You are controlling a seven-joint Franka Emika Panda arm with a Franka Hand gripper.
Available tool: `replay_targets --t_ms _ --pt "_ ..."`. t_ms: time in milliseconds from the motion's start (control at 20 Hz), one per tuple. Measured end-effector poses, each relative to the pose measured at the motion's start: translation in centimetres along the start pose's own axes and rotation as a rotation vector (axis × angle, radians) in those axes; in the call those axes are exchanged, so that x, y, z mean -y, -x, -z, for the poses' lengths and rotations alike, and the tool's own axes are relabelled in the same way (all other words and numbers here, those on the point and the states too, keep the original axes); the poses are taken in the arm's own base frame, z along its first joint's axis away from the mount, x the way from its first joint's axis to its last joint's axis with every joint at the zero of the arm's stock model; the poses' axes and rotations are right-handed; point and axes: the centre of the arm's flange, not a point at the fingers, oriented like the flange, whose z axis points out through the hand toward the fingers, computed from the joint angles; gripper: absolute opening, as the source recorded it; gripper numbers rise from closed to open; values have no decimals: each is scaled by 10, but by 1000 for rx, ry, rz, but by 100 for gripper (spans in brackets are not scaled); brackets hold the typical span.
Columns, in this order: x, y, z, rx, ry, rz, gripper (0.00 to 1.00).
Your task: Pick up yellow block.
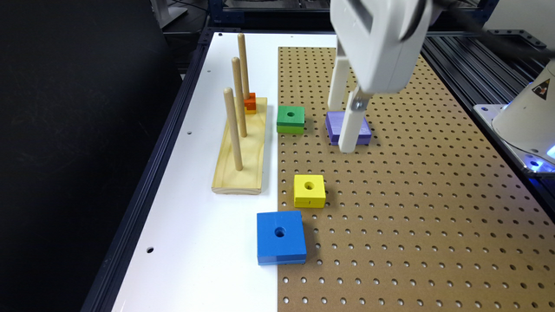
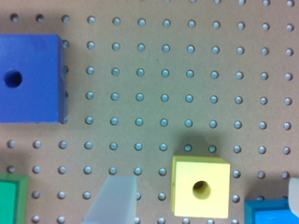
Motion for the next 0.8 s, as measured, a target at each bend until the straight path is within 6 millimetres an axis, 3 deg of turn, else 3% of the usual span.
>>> replay_targets --t_ms 300,600,800 --pt "0 -2 -2 2 1 -3 100" --pt "1 -5 -33 20 2 -6 100" --pt "2 -5 -37 21 -1 -6 100"
